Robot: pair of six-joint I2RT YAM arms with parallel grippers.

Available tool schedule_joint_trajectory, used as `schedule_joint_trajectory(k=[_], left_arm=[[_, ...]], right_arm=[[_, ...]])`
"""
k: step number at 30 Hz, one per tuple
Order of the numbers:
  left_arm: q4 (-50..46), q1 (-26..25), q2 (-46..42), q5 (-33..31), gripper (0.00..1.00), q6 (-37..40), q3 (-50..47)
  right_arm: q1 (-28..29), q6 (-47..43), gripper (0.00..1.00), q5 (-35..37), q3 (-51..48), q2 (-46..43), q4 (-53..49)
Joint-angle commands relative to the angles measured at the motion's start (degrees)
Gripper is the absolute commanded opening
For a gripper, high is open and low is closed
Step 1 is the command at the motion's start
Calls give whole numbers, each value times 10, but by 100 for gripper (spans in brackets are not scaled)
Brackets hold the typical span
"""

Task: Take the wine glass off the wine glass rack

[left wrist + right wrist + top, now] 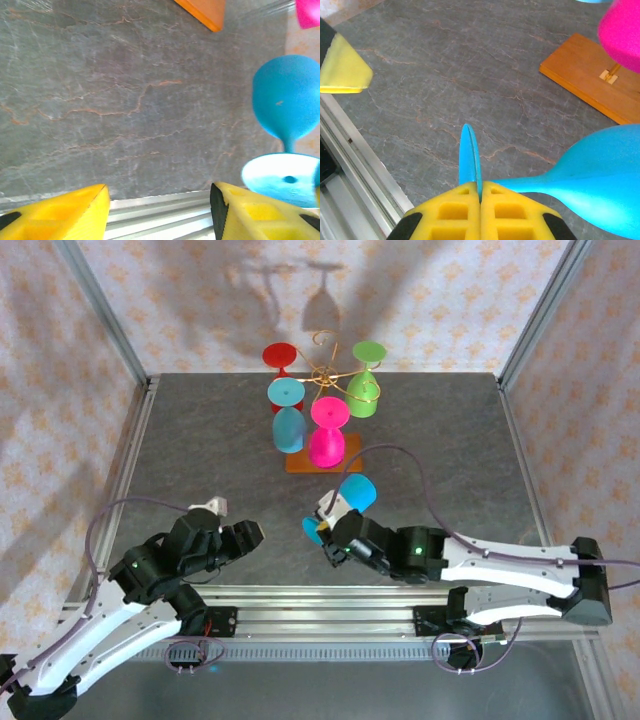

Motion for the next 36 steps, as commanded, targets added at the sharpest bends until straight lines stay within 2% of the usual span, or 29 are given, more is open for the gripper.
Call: schedule_joint_trajectory(k=[1, 8, 13, 26, 36], left_arm=[[22, 6, 9, 40, 56, -51, -4], [43, 6, 52, 76, 56, -67, 25], [106, 6, 63, 108, 56, -116, 5], [167, 6, 82, 123, 56, -169, -10], [218, 6, 104, 124, 49, -182, -29]], right_arm=[[32, -21, 0, 80, 25, 31, 42], [80, -32, 0, 141, 25, 78, 81], [111, -42, 0, 208, 34, 118, 99], [131, -65, 0, 246, 45, 164, 141], [138, -89, 0, 252, 49, 170, 163]])
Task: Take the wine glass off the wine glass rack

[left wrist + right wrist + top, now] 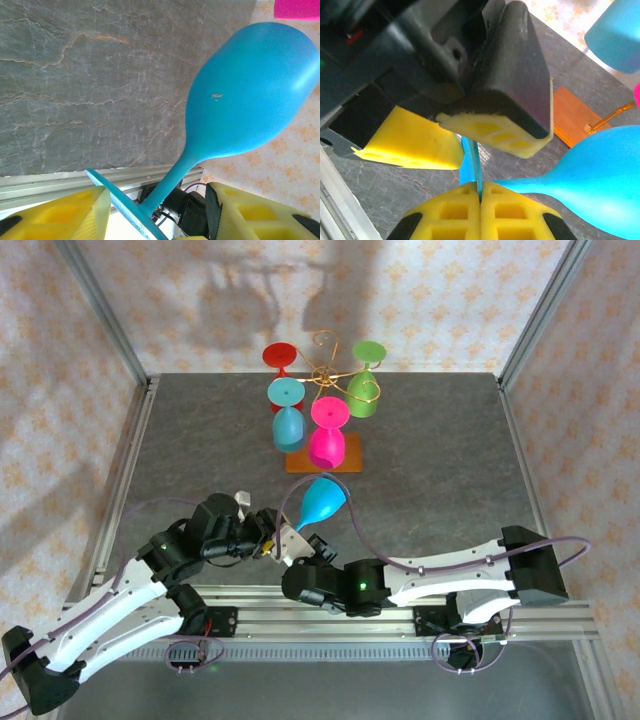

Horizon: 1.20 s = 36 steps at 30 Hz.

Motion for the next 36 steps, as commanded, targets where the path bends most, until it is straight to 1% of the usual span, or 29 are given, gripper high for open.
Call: schedule_joint_trajectory(k=[1, 10, 11, 14, 15, 16, 18, 22, 24, 26, 28, 29, 31, 36], left_arm=[[42, 6, 3, 6, 48, -13, -13], [52, 7, 12, 3, 33, -11, -15], [52, 6, 11, 3, 30, -11, -14], [50, 6, 9, -2, 24, -9, -17], [50, 6, 8, -4, 19, -9, -19], [49, 6, 8, -4, 16, -9, -20], [47, 6, 8, -5, 13, -6, -21], [40, 6, 7, -5, 1, -4, -23], [38, 6, 3, -7, 0, -1, -24], [36, 6, 0, -10, 0, 0, -26], [36, 6, -5, -13, 0, 5, -28], [36, 6, -8, -16, 0, 8, -30], [35, 6, -15, -21, 0, 21, -33], [47, 6, -33, -30, 0, 51, -46]], right_arm=[[7, -16, 0, 27, 22, 1, 21], [7, -20, 0, 18, 25, 1, 25], [7, -20, 0, 15, 26, 1, 25], [8, -26, 0, 7, 24, -6, 32], [8, -28, 0, 4, 23, -9, 34], [8, -32, 0, 1, 24, -11, 34], [8, -36, 0, -4, 30, -13, 27], [8, -37, 0, -14, 41, -22, 14], [8, -37, 0, -23, 44, -29, 10], [8, -32, 4, -29, 46, -37, 4], [8, -24, 14, -38, 50, -46, -6], [8, -15, 17, -40, 52, -52, -13], [8, 7, 29, -50, 59, -64, -40], [8, 90, 37, -69, 94, -104, -127]])
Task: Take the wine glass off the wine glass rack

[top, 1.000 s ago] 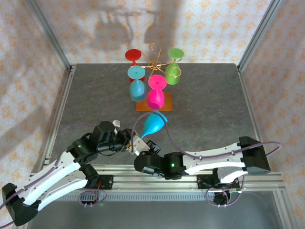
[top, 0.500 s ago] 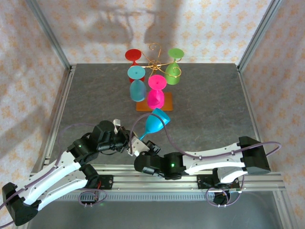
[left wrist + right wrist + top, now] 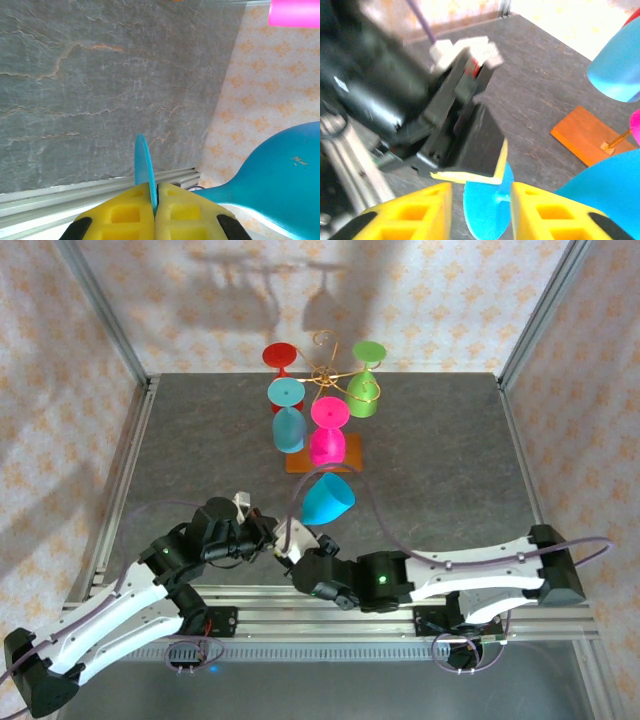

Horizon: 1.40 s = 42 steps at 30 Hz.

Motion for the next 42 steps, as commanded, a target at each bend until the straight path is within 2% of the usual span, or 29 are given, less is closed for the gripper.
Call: schedule_joint_trajectory(k=[1, 6, 9, 12, 16, 19, 24, 27, 29, 34, 39, 42], left_arm=[[9, 4, -13, -19, 0, 41, -11], [48, 3, -2, -8, 0, 88, -27], [88, 3, 9, 2, 0, 107, -43], [138, 3, 24, 21, 0, 119, -60], [202, 3, 40, 42, 0, 124, -76], [260, 3, 42, 51, 0, 112, -95], [342, 3, 45, 41, 0, 76, -131], [432, 4, 61, 44, 0, 38, -161], [454, 3, 70, 43, 0, 25, -170], [513, 2, 90, 42, 0, 2, -180], [534, 2, 105, 42, 0, -5, -185], [535, 1, 109, 40, 0, -3, -186]], right_arm=[[1, 81, 39, -13, 42, -38, -87], [-19, 161, 41, -46, 92, -78, -165], [-53, 196, 45, -88, 100, -119, -188], [-80, 211, 51, -93, 102, -163, -206], [-163, 238, 61, -178, 113, -206, -237], [-221, 248, 67, -245, 126, -212, -261], [-284, 248, 74, -333, 151, -184, -304], [-301, 241, 78, -352, 161, -161, -314], [-307, 234, 80, -360, 166, -152, -314], [-315, 218, 78, -376, 203, -110, -332], [-315, 207, 58, -389, 225, -75, -343], [-316, 204, 54, -388, 233, -57, -345]])
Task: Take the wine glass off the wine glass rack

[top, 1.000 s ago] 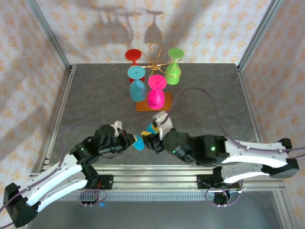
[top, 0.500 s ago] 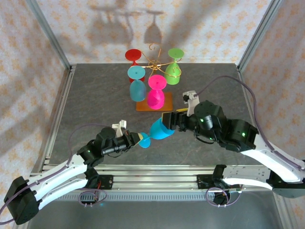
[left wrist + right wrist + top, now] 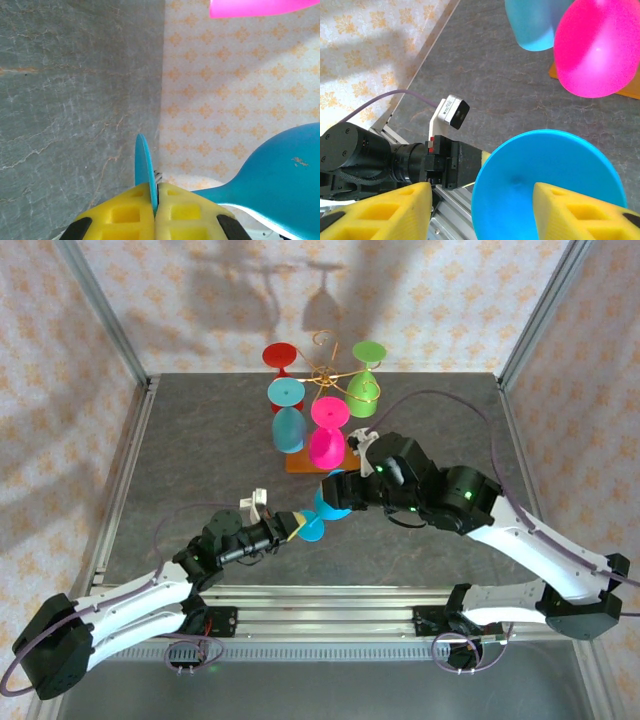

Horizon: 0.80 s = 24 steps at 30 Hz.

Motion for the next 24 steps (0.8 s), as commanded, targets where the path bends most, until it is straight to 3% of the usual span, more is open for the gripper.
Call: schedule_joint_trajectory(k=[1, 6, 8, 14, 20, 24], left_arm=[[44, 1, 2, 3, 0, -8, -7], [44, 1, 4, 1, 0, -9, -7], [41, 1, 5, 1, 0, -8, -6], [41, 2, 5, -1, 0, -11, -5], [6, 2, 0, -1, 0, -1, 8], [-10, 2, -7, -3, 0, 3, 18]], right_arm=[[-3, -11, 54, -6, 23, 17, -21], [-4, -15, 57, -16, 33, 39, -26], [-3, -16, 54, -22, 35, 47, -25], [-4, -21, 34, -26, 43, 63, -35], [-4, -25, 3, -29, 42, 65, -39], [-4, -25, 0, -16, 36, 60, -44]])
